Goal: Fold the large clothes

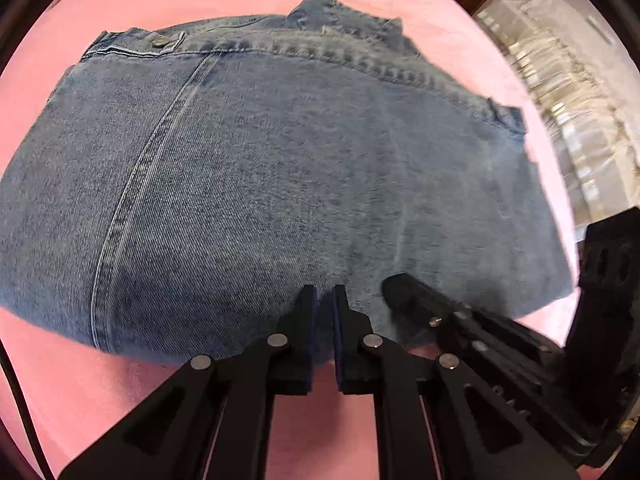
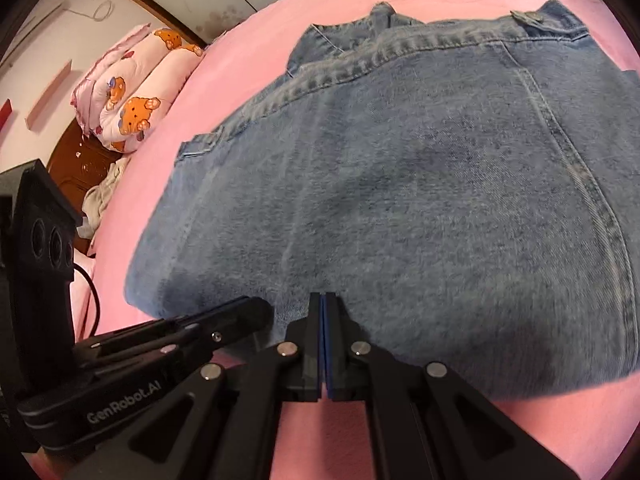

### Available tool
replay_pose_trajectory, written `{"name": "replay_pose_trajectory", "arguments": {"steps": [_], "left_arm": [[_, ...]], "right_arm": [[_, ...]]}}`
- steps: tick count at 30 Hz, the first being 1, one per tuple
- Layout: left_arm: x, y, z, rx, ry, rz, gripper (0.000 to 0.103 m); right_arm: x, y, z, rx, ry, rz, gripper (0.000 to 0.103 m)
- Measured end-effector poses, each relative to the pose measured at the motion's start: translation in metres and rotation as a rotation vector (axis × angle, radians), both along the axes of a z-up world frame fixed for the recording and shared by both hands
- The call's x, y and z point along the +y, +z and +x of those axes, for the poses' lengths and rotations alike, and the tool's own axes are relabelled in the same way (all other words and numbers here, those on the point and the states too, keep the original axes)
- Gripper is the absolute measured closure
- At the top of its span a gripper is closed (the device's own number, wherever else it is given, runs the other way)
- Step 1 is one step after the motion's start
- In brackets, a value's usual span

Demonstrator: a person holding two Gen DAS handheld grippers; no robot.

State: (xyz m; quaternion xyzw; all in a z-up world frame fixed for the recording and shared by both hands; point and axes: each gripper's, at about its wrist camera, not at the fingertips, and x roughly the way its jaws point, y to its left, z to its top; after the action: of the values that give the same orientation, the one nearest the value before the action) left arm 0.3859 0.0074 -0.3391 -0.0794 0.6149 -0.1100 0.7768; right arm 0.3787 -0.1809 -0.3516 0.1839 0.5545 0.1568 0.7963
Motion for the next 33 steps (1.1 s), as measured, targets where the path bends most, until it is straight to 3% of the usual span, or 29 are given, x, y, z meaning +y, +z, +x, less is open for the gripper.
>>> {"name": "replay_pose_trajectory", "arguments": {"steps": [2, 6, 9, 11, 14, 16, 19, 25, 29, 33], "left_arm": [[-0.002, -0.002, -0.001, -0.02, -0.006, 0.039, 0.102], [0.007, 0.008, -0.009, -0.093, 0.036, 0.162, 0.102], [0.028, 0.011, -0.011, -0.08, 0.068, 0.127, 0.102], [0.04, 0.015, -0.012, -0.076, 0.083, 0.115, 0.102], [0.055, 0.023, -0.018, -0.104, 0.08, 0.208, 0.102], [0.072, 0.026, -0.02, -0.098, 0.106, 0.204, 0.102], [0.099, 0.029, -0.025, -0.092, 0.167, 0.218, 0.101], [0.163, 0.017, -0.026, -0.056, 0.298, 0.314, 0.101], [0.195, 0.017, -0.029, -0.04, 0.381, 0.281, 0.101], [0.189, 0.041, -0.035, -0.087, 0.359, 0.226, 0.101]], "right_arm": [[-0.004, -0.002, 0.001, -0.007, -0.004, -0.04, 0.103], [-0.022, -0.001, -0.005, -0.001, -0.001, 0.004, 0.103], [-0.031, 0.008, -0.013, -0.028, 0.01, -0.104, 0.103], [-0.05, 0.013, -0.019, -0.031, -0.04, -0.137, 0.103], [-0.082, 0.02, -0.024, -0.036, -0.131, -0.157, 0.103], [-0.105, 0.023, -0.028, -0.034, -0.192, -0.231, 0.103], [-0.146, 0.027, -0.038, -0.028, -0.28, -0.263, 0.103], [-0.19, 0.026, -0.054, -0.018, -0.328, -0.279, 0.103], [-0.181, 0.035, -0.055, -0.023, -0.354, -0.332, 0.103], [-0.159, 0.049, -0.053, -0.055, -0.341, -0.244, 0.103]]}}
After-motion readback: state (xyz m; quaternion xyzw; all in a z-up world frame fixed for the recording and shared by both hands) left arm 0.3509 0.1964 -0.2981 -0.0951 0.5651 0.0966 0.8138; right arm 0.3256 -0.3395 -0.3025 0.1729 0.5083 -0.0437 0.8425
